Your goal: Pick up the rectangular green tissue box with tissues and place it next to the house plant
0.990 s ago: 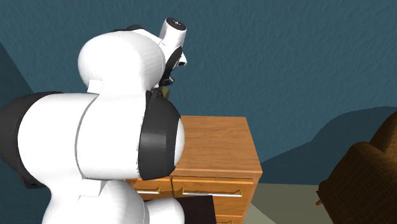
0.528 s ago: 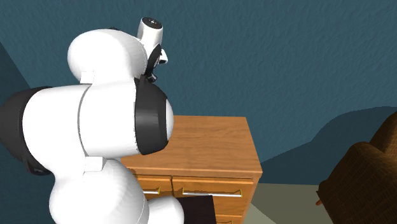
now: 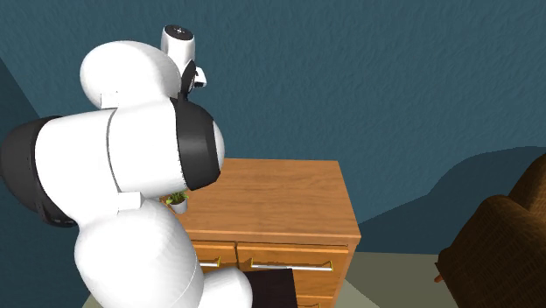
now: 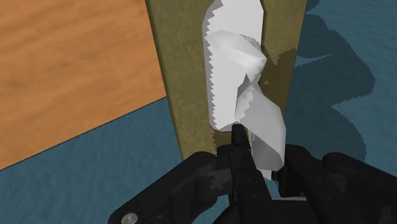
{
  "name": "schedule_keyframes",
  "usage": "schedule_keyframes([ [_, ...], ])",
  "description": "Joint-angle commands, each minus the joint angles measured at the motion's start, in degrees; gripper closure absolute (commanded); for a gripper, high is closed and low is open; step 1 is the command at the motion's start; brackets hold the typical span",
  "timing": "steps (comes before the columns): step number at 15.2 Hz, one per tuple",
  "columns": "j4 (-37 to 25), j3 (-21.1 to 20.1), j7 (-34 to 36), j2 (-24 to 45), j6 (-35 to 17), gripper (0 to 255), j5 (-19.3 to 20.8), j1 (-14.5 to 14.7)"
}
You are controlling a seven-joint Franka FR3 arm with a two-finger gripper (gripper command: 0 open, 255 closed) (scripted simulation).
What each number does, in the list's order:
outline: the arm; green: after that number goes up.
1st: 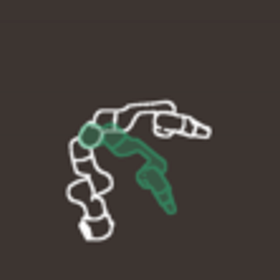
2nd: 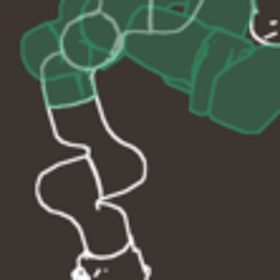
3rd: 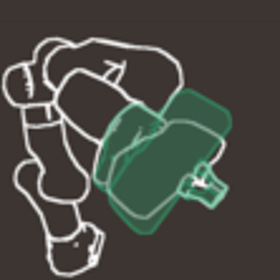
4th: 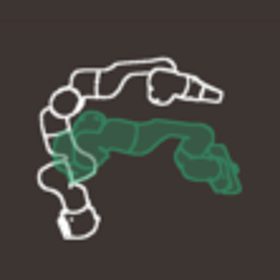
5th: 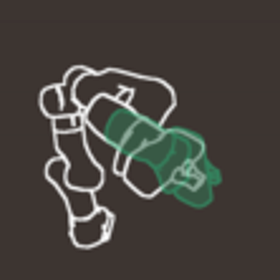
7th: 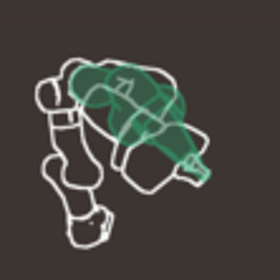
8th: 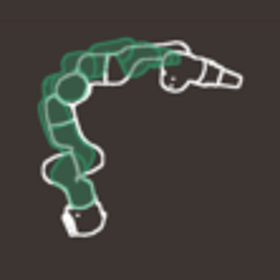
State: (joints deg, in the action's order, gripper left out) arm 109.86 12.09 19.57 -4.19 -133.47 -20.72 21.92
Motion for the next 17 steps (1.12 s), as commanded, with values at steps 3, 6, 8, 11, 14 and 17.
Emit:
schedule_keyframes([
  [3, 2.0, -0.1, -0.9, 0.7, -2.6, 255, -0.9, 0.2],
  [6, 3.8, -0.2, -2.0, 1.1, -4.7, 255, -1.9, 0.3],
  [8, 4.9, -0.2, -2.8, 1.4, -6.0, 255, -2.5, 0.4],
  [11, 6.5, -0.2, -4.1, 2.0, -8.0, 255, -3.7, 0.5],
  [14, 8.0, -0.2, -5.4, 2.6, -10.0, 255, -4.9, 0.7],
  [17, 9.3, -0.3, -6.9, 3.4, -11.9, 255, -6.4, 0.8],
])
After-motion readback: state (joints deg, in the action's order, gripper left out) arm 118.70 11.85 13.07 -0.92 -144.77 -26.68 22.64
